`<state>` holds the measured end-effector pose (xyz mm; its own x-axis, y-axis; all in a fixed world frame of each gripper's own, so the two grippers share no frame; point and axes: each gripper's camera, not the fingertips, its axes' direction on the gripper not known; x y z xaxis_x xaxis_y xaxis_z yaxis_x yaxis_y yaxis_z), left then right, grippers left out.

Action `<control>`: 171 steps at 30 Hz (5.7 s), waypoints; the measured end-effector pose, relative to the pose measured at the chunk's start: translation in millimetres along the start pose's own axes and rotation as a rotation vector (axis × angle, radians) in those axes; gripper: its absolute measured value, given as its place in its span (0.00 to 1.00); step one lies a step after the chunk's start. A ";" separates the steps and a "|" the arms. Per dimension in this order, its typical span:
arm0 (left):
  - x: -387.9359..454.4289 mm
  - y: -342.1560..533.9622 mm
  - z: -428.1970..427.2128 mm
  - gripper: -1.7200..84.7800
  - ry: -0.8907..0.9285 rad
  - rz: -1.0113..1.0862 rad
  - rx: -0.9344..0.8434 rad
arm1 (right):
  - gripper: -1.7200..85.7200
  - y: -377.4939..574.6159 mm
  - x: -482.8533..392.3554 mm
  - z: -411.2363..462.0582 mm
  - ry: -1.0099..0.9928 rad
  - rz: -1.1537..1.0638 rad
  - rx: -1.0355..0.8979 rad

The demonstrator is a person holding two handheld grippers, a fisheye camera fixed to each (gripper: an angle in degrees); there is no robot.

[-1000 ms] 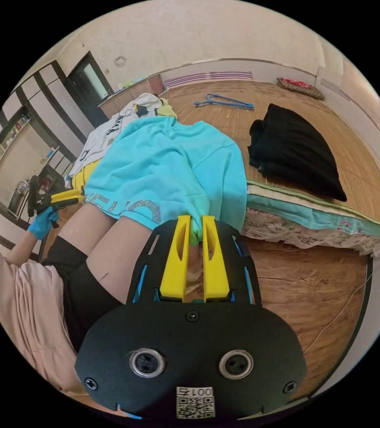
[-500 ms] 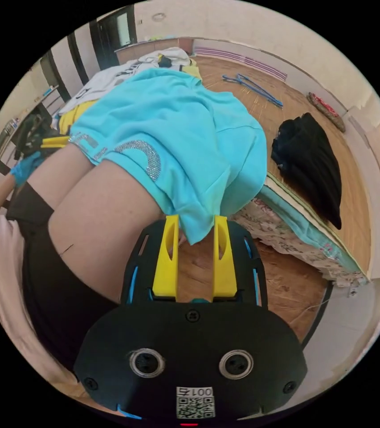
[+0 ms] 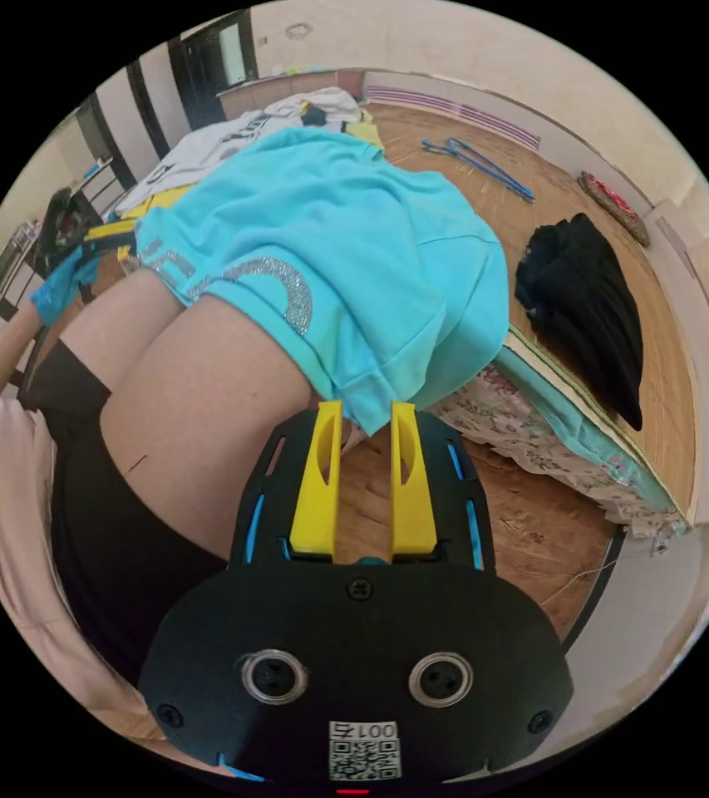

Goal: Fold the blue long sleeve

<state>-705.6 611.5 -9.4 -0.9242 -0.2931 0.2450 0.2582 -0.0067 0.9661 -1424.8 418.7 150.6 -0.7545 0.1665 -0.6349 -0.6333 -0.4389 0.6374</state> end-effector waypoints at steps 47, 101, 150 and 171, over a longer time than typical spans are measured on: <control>32.8 34.9 -69.1 0.01 -0.127 0.115 -0.301 | 0.03 103.4 -3.0 -83.2 0.105 0.266 0.145; -65.8 28.8 -121.9 0.01 -0.075 0.132 -0.408 | 0.03 65.4 140.2 -96.0 -0.284 0.056 0.090; 26.8 -121.7 -128.6 0.00 -0.536 -0.098 0.139 | 0.03 -312.0 64.8 -27.4 0.218 0.086 0.488; -6.7 -108.6 -92.4 0.00 -0.453 -0.206 -0.046 | 0.05 -213.3 149.4 42.8 0.128 0.222 0.194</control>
<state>-701.5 525.8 -123.6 -0.9840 0.1635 0.0707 0.0606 -0.0660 0.9960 -1409.8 575.0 -61.6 -0.8577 -0.0318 -0.5131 -0.4863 -0.2738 0.8298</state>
